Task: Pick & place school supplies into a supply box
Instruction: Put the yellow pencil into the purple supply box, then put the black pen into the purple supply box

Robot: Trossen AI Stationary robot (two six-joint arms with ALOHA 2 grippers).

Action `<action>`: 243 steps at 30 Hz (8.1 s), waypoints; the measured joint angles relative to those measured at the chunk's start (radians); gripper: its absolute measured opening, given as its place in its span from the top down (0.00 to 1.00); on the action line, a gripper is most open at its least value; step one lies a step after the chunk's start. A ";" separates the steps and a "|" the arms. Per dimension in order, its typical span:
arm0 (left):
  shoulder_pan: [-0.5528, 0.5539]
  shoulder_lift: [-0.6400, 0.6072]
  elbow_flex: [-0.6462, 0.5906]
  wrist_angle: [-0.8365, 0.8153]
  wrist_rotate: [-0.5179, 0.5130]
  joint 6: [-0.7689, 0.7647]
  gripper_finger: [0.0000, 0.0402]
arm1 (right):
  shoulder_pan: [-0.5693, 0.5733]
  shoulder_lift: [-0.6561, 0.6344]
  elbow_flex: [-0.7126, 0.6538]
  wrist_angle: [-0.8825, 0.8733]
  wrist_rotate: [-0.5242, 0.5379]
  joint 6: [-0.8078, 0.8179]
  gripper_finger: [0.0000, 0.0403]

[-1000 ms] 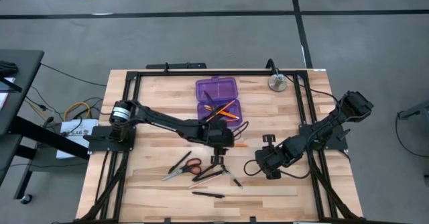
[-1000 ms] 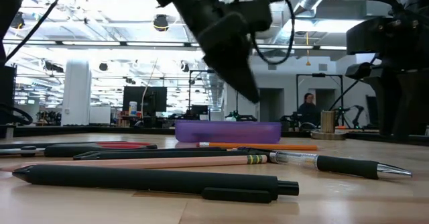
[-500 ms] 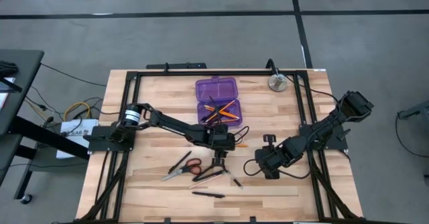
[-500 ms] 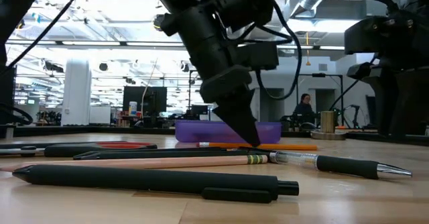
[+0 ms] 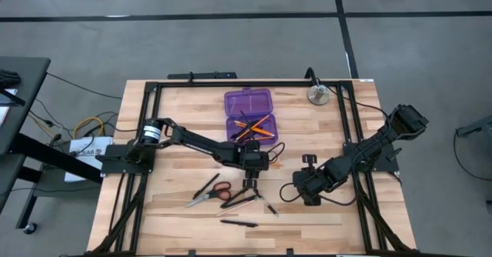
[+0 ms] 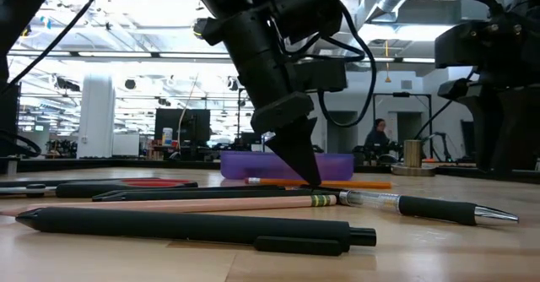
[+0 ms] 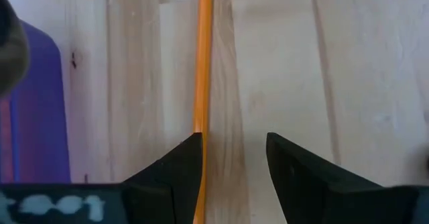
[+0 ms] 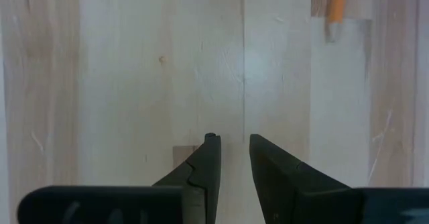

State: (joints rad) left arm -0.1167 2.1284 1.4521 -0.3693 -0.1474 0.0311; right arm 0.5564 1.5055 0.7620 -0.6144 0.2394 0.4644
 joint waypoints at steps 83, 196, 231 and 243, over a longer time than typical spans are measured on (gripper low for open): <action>0.028 0.051 0.498 -0.700 -0.284 0.006 1.00 | 0.000 0.000 0.000 -0.036 0.031 -0.020 0.81; -0.325 -0.506 -0.538 -0.268 -0.087 -1.152 0.65 | -0.002 0.000 -0.001 0.077 0.026 0.025 0.81; -0.288 -0.395 -0.535 -0.295 -0.035 -1.120 0.91 | -0.002 0.000 -0.001 0.080 0.032 0.022 0.81; -0.262 -0.383 -0.468 -0.336 -0.207 -1.020 0.98 | -0.002 0.000 -0.001 0.076 0.031 0.022 0.81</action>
State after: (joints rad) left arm -0.3791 1.7454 0.9845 -0.7053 -0.3543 -0.9889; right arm 0.5541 1.5059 0.7612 -0.5381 0.2705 0.4866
